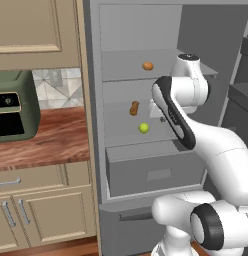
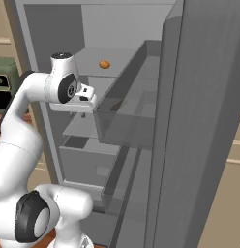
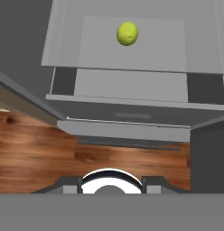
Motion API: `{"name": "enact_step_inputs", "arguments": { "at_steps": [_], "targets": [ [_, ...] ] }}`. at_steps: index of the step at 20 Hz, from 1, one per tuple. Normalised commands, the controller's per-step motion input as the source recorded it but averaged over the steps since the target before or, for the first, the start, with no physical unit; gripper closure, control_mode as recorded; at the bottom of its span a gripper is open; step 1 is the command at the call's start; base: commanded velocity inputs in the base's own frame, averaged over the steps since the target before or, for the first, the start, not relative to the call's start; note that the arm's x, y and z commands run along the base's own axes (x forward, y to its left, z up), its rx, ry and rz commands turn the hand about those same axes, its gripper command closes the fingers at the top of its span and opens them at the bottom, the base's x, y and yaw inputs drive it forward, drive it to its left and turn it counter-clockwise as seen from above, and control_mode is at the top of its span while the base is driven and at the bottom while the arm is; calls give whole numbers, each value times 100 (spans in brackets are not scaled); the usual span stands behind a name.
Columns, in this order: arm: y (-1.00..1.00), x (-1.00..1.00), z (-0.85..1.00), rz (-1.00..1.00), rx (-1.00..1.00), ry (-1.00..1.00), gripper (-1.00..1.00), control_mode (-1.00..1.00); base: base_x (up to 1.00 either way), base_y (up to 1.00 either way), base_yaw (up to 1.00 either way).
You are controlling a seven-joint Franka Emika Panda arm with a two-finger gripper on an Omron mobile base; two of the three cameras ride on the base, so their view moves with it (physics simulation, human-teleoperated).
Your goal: Pick up the pear and tangerine from the fridge and place one fruit on each plate on the dining counter.
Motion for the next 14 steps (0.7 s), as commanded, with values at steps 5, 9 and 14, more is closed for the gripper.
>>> {"name": "enact_step_inputs", "arguments": {
  "at_steps": [5,9,14],
  "targets": [
    [1,-3,0,0,0,-1,-100,-100,0,0,0],
    [2,0,-34,0,0,2,-100,-100,0,0,0],
    [-6,17,-53,0,0,-6,-100,-100,0,0,0]
  ]
}}
